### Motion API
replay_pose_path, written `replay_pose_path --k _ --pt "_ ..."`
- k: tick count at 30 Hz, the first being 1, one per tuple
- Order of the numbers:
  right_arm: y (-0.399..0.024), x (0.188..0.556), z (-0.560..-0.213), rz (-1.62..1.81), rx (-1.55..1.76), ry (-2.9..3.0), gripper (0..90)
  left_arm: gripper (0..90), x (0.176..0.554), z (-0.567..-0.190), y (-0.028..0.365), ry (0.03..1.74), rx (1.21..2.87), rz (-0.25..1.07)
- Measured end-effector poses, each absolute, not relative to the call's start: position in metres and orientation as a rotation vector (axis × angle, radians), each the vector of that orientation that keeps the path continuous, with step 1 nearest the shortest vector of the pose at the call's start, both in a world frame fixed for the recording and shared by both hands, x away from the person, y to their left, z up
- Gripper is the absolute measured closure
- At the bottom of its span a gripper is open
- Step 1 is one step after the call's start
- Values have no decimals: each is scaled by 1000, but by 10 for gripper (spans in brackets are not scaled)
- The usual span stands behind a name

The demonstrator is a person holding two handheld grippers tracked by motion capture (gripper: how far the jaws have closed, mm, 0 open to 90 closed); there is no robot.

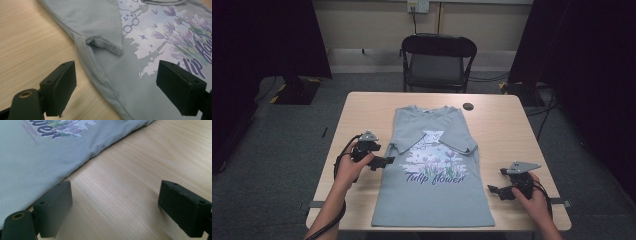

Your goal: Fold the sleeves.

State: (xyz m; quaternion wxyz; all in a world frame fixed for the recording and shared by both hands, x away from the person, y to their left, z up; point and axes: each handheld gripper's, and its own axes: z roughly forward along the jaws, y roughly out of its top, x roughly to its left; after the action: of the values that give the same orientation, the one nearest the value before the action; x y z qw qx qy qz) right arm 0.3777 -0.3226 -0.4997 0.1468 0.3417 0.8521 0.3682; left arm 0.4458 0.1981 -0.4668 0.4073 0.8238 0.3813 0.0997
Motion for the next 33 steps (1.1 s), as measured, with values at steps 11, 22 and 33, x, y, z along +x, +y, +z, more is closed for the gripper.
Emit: replay_pose_path --k 11,22,33 --pt "-323 378 -500 1060 984 2452 112 161 434 -466 204 939 2091 281" --pt "-323 378 -500 1060 984 2452 112 161 424 -470 210 936 2084 277" --pt "-323 378 -500 1060 984 2452 112 161 417 -478 218 957 2091 289"
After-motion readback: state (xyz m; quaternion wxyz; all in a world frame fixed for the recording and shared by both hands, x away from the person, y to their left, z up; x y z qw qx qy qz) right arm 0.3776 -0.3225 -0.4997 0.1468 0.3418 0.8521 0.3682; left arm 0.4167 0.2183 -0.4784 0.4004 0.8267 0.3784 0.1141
